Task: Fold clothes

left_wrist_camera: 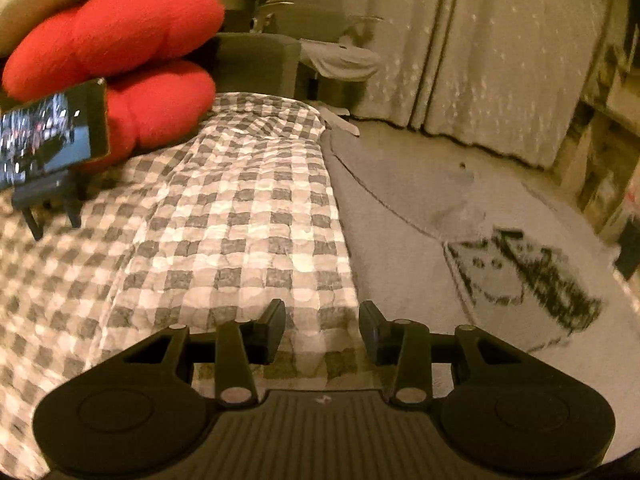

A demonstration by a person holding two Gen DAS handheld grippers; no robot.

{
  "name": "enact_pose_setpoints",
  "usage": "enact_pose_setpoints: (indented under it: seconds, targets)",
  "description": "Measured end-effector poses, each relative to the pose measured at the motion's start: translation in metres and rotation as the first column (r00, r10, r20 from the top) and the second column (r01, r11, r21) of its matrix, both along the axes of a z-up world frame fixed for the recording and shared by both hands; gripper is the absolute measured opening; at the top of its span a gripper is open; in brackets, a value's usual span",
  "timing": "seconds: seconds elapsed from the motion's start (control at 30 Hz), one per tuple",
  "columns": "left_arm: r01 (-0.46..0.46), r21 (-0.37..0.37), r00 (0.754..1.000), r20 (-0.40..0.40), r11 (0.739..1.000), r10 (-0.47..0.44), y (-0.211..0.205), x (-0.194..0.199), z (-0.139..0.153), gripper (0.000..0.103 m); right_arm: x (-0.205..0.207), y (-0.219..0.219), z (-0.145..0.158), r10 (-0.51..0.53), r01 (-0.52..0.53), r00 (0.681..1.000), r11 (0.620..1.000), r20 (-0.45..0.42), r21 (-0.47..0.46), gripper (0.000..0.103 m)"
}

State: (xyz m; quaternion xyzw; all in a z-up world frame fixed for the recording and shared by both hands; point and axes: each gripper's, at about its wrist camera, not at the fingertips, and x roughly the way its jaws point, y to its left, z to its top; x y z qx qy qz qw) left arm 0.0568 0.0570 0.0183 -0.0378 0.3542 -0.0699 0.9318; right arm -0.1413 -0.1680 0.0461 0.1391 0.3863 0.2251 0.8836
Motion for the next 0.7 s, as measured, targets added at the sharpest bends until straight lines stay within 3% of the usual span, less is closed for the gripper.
enact_pose_setpoints:
  seconds: [0.2,0.27,0.33,0.43,0.7]
  targets:
    - [0.031,0.074,1.0,-0.006,0.997,-0.03,-0.008,-0.003,-0.003,0.039,0.009,-0.009,0.011,-0.023,0.024,1.0,1.0,0.021,-0.009,0.011]
    - [0.032,0.069,0.999,-0.007,0.997,-0.031,-0.007,-0.003,-0.002,0.039,0.014,-0.015,0.017,-0.025,0.025,0.999,1.0,0.027,-0.01,0.013]
    - [0.029,0.05,1.0,-0.007,0.998,-0.029,-0.004,-0.001,0.0,0.039,0.02,-0.021,0.023,-0.031,0.031,0.999,0.999,0.031,-0.015,0.026]
    - [0.028,0.029,1.0,-0.005,0.999,-0.028,-0.002,-0.001,0.001,0.039,0.037,-0.03,0.032,-0.048,0.049,0.998,0.998,0.033,-0.027,0.028]
    - [0.062,0.028,0.998,0.0,0.998,-0.062,-0.011,-0.001,0.001,0.039,0.134,-0.05,0.059,-0.085,0.085,0.996,0.994,0.012,-0.061,0.04]
